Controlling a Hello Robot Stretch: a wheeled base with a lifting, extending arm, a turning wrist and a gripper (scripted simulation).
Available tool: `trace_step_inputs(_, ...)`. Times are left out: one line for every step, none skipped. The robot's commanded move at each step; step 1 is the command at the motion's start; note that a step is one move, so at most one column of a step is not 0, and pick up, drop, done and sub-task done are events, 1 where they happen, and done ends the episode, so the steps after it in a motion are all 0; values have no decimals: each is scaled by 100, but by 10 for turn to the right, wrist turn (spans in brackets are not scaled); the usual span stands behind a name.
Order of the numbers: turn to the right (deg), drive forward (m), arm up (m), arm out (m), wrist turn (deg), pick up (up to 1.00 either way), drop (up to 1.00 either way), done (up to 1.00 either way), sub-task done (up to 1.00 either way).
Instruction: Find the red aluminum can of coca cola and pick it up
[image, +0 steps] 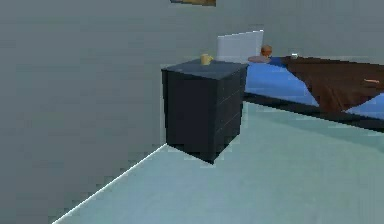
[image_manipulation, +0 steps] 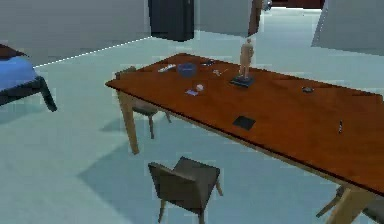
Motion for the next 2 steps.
trace_step_inputs(330, 0, 0, 0, 0, 0, 0, 0, 0)
trace_step_inputs(0, 80, 0, 0, 0, 0, 0, 0, 0)
